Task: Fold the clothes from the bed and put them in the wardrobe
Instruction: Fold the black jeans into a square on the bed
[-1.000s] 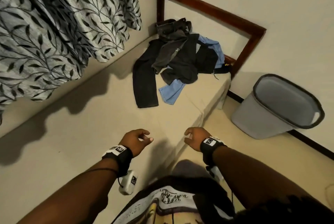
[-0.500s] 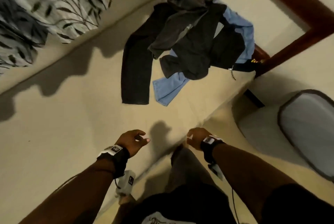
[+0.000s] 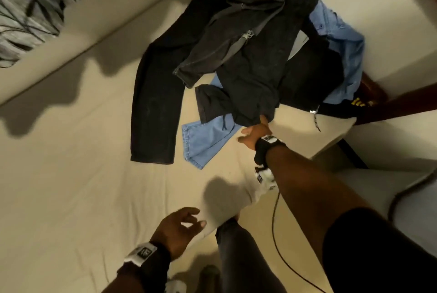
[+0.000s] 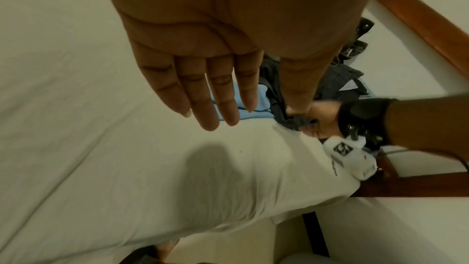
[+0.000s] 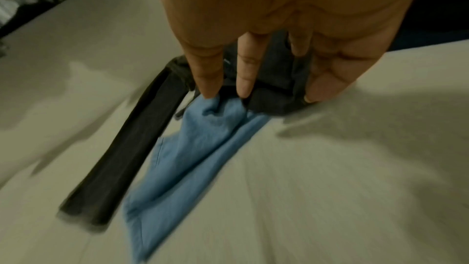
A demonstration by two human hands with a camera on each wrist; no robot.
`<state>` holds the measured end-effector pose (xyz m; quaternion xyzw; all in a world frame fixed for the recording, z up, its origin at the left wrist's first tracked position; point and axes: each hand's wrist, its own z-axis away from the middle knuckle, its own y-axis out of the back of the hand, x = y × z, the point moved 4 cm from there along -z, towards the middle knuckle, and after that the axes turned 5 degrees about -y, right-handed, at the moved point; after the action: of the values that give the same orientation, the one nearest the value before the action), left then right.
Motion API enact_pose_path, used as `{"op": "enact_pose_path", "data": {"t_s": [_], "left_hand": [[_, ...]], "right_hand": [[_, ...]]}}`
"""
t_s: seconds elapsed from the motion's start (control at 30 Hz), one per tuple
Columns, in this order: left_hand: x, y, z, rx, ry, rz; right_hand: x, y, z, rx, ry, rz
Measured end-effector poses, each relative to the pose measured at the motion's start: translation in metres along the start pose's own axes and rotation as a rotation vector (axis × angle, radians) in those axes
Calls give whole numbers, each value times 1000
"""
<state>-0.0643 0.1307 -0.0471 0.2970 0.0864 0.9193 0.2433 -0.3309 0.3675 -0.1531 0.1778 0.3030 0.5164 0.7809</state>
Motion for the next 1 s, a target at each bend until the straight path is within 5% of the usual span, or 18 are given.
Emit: {"op": "enact_pose_path", "data": {"t_s": [0.1,0.2,0.4,0.47,0.6,0.73,0.83,0.9,1.0], "left_hand": [[-19,-5,-3,40,11,-18],[-37,-5,-7,71,53,2],[-41,7,-6,43,64,10],[-28,17,-3,36,40,-11],[16,52,21,86,-83,-12],[48,98,55,308,-331,133],[49,137,84,526,-479,38],[24,157,100,508,-447,12],[-18,185,132,520,-432,216]], "right_hand": [[-27,23,-33,14,-27,-133],[-40,33,-56,3,-56,-556],[-34,44,-17,250,-78,-690],[-44,31,6,201,-85,-867],[-116,29,99,-12,96,-1108],[-208,30,233,-258,612,-855],[-249,-14,317,-463,792,-521],[-262,-43,342,-387,768,-474],[-256,-65,348,-82,569,-732]]}}
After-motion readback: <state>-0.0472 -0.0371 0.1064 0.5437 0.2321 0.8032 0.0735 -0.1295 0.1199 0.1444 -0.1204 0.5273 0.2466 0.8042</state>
